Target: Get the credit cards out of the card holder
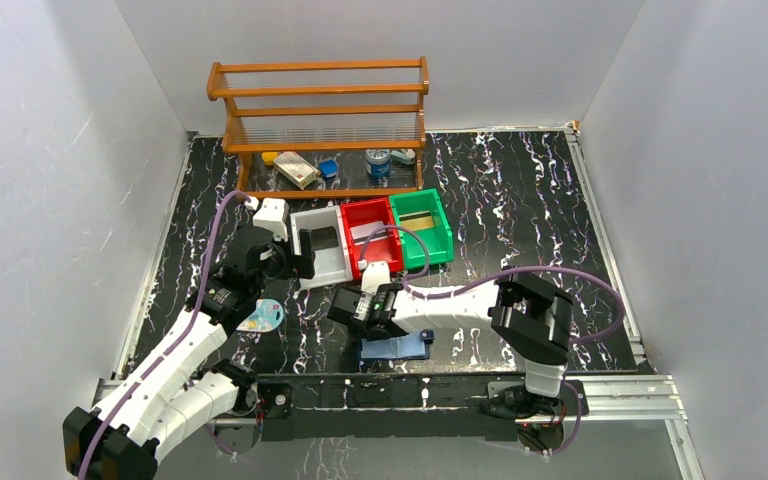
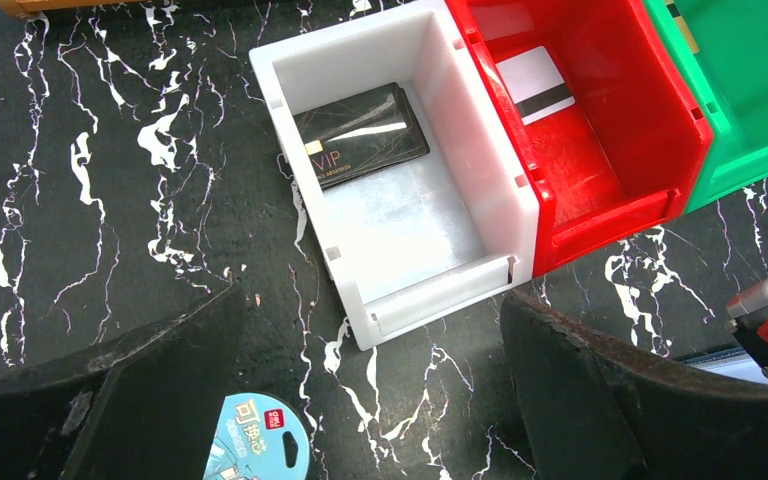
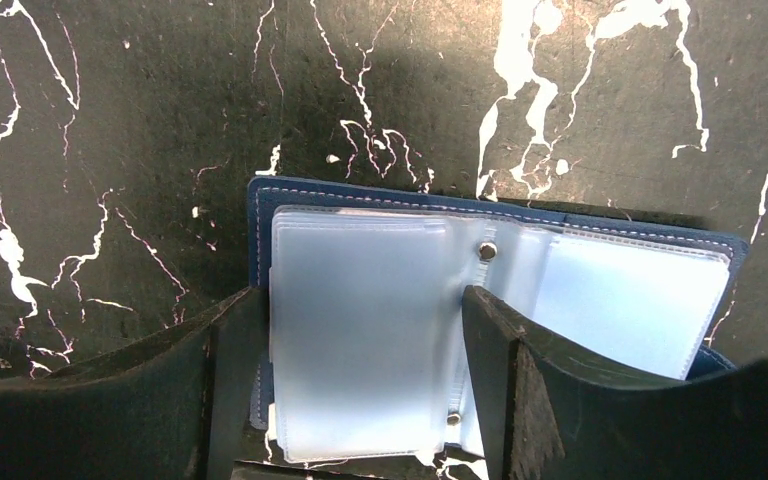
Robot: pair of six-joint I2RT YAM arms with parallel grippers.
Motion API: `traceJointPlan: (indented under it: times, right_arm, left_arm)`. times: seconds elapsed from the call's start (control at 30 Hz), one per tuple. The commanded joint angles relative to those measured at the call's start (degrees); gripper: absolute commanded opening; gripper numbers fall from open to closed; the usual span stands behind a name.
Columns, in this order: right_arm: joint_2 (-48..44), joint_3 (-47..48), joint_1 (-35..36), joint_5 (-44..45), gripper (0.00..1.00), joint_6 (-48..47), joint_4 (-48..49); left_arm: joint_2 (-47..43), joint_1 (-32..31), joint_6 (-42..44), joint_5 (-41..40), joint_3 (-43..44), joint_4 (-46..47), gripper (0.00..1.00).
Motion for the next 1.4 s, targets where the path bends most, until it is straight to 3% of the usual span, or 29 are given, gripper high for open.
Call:
traceJointPlan:
  times: [0.0, 0.07, 0.17, 0.53, 0.7, 0.87, 1.1, 1.27, 1.37]
  right_arm:
    - [2.93, -1.14, 0.22, -2.14, 0.77, 1.63, 0.11]
    - [3.00, -1.51, 0.23, -1.96, 0.74, 2.36, -0.52]
    - [1.61, -3.16, 0.28, -2.19, 0.61, 2.59, 1.19]
    - [-6.77, -13.36, -1.86, -7.41, 0.49, 0.65, 16.29]
    - [-7.75, -12.77, -2.03, -7.70, 0.57, -0.06, 16.41]
    - [-6.98, -5.91, -1.96, -6.51, 0.69, -2.96, 9.85]
    - [-14.13, -4.72, -1.52, -3.08, 0.80, -4.59, 8.01]
    - [-20.60, -11.81, -1.62, 1.91, 0.83, 1.79, 5.96]
    - [-23.50, -15.82, -1.66, 1.37, 0.81, 5.09, 6.23]
  left_arm:
    - [-0.32, 0.29, 0.21, -0.33, 0.87, -0.04, 0.98]
    - [-0.42, 0.27, 0.23, -0.38, 0.86, -0.06, 0.98]
    - [-0.43, 0.27, 0.23, -0.37, 0.92, -0.05, 0.98]
    - [-0.29, 0.27, 0.19, -0.10, 0.93, -0.17, 0.98]
    - [-0.27, 0.27, 0.23, 0.03, 0.91, -0.09, 0.98]
    - [-0.05, 0.35, 0.23, 0.02, 0.94, -0.15, 0.98]
    - [0.28, 0.27, -0.17, 1.77, 0.90, 0.45, 0.98]
    - [2.00, 0.27, -3.83, 9.97, 1.39, -0.09, 0.98]
    - [5.37, 0.26, -6.76, 24.83, 2.95, -0.44, 0.98]
